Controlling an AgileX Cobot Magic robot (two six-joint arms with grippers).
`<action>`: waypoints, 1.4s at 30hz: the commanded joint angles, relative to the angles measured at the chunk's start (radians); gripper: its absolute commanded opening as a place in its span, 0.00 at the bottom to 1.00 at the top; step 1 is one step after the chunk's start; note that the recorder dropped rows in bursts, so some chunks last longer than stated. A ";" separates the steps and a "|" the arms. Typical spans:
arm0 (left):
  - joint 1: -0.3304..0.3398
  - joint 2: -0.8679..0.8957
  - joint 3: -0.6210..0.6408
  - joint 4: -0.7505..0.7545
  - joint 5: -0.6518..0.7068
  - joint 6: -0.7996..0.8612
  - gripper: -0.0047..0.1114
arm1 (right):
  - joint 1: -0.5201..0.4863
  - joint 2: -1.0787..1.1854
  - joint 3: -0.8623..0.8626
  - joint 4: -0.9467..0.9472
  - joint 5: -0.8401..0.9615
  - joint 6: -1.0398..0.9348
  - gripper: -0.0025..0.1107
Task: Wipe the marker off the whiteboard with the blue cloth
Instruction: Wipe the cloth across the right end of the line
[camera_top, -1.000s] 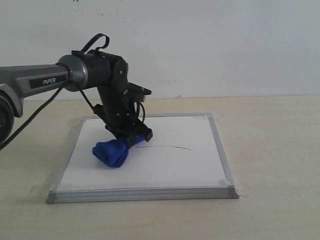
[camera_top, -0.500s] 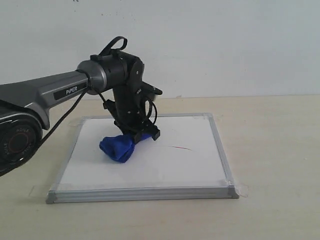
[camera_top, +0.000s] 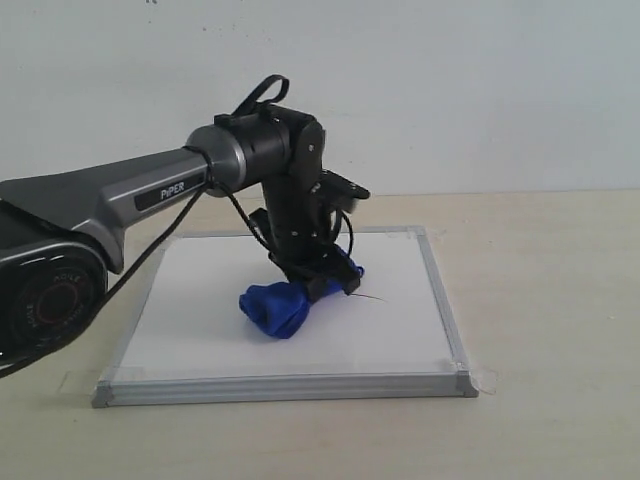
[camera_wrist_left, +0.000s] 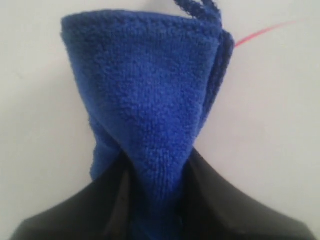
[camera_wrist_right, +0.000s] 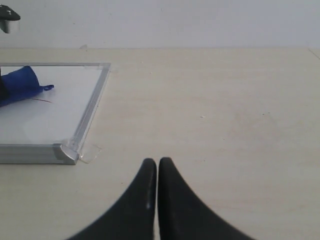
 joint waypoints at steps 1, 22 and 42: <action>0.096 0.018 -0.018 0.038 0.020 -0.064 0.07 | -0.005 -0.005 -0.001 -0.006 -0.003 0.000 0.03; -0.127 0.024 -0.036 0.131 -0.041 -0.097 0.07 | -0.005 -0.005 -0.001 -0.006 -0.003 0.000 0.03; -0.104 0.026 -0.036 -0.011 -0.275 -0.131 0.07 | -0.005 -0.005 -0.001 -0.006 -0.003 0.000 0.03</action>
